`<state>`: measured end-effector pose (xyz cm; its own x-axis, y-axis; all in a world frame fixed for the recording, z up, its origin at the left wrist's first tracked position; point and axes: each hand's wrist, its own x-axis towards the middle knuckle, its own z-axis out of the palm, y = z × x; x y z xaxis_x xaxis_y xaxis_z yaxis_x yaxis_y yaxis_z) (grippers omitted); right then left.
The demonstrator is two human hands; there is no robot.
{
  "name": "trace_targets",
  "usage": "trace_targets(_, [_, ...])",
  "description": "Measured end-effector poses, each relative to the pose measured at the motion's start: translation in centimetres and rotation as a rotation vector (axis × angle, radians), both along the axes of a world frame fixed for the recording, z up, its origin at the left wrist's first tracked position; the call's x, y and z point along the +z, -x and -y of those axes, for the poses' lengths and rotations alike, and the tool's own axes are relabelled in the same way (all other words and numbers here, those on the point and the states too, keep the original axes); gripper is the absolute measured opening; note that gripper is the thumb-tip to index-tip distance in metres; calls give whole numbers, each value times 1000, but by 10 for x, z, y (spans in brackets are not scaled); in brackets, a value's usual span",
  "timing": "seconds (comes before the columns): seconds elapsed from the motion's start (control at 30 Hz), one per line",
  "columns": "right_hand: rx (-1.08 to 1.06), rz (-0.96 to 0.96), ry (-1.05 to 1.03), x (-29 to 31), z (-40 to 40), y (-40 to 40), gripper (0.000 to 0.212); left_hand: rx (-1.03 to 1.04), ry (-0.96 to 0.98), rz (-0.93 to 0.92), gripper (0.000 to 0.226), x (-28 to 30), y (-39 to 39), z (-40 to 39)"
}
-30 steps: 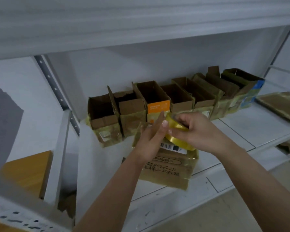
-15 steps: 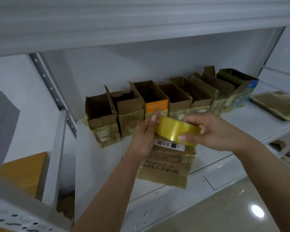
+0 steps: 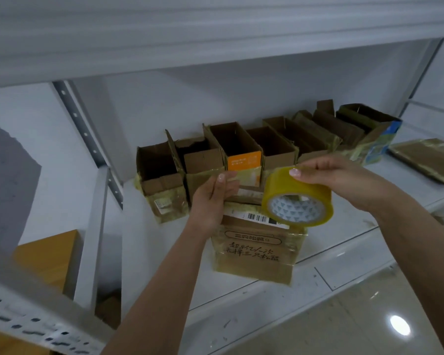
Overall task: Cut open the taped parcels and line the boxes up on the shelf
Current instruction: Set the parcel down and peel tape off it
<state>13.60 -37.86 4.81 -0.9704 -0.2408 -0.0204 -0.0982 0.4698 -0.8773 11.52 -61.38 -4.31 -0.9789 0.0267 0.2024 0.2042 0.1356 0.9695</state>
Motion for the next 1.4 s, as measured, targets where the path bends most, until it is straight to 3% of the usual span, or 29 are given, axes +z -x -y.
trace_targets(0.07, [-11, -15, -69, 5, 5, 3, 35, 35, -28, -10, 46, 0, -1, -1])
trace_targets(0.2, [-80, -55, -266, 5, 17, 11, 40, 120, -188, 21, 42, 1, -2, 0])
trace_targets(0.37, [-116, -13, -305, 5, 22, 17, 40, 224, -50, 10, 39, -6, 0, 3])
trace_targets(0.53, [-124, 7, -363, -8, 33, 21, 38, 192, -272, 193, 40, -19, 2, 11])
trace_targets(0.73, [-146, 9, -352, -11, 35, 27, 36, 188, -284, 248, 23, -26, 10, 12])
trace_targets(0.9, [-151, 34, -343, -14, 37, 31, 35, 197, -239, 433, 35, -43, 7, 9])
trace_targets(1.07, [-160, 34, -286, -22, 30, 29, 30, 92, -443, 655, 45, -56, 5, 2])
trace_targets(1.13, [-184, 21, -271, -26, 26, 27, 29, 78, -456, 687, 39, -57, 2, -1])
trace_targets(1.23, [-219, 17, -251, -32, 19, 24, 28, 46, -458, 713, 67, -64, -4, -4])
trace_targets(1.4, [-230, 22, -213, -37, 14, 22, 29, -24, -439, 659, 52, -72, -5, -8])
